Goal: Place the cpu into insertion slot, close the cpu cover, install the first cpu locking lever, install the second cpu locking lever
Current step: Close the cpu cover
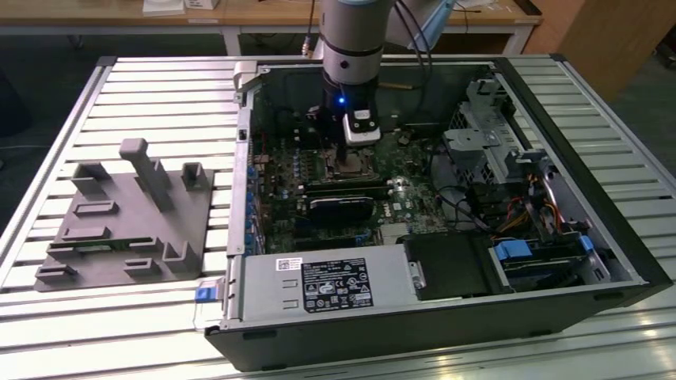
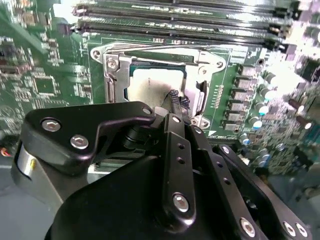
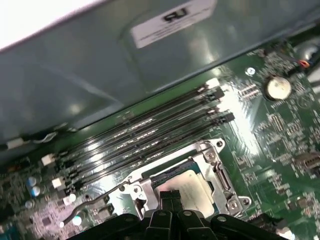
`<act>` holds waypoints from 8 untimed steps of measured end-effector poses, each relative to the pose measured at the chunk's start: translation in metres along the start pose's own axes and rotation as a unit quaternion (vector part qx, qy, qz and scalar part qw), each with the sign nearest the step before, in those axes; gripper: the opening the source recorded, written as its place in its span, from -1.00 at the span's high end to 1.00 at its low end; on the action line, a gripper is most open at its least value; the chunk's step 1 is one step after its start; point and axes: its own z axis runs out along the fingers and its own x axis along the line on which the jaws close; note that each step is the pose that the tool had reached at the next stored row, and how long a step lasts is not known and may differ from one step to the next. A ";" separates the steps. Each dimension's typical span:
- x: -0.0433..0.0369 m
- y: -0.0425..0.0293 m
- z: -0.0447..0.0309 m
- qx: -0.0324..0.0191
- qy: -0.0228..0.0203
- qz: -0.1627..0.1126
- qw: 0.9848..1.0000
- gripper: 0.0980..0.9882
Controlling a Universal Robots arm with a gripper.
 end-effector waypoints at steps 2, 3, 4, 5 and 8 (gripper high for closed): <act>0.0000 0.0000 0.0004 0.000 0.001 -0.018 1.000 0.98; 0.0000 0.0000 0.0006 0.000 0.001 -0.027 1.000 0.98; 0.0000 0.0000 0.0007 0.001 0.001 -0.036 0.999 0.98; 0.0000 -0.0001 0.0007 0.001 0.002 -0.045 0.999 0.98; 0.0000 0.0000 0.0008 0.001 0.003 -0.071 0.997 0.98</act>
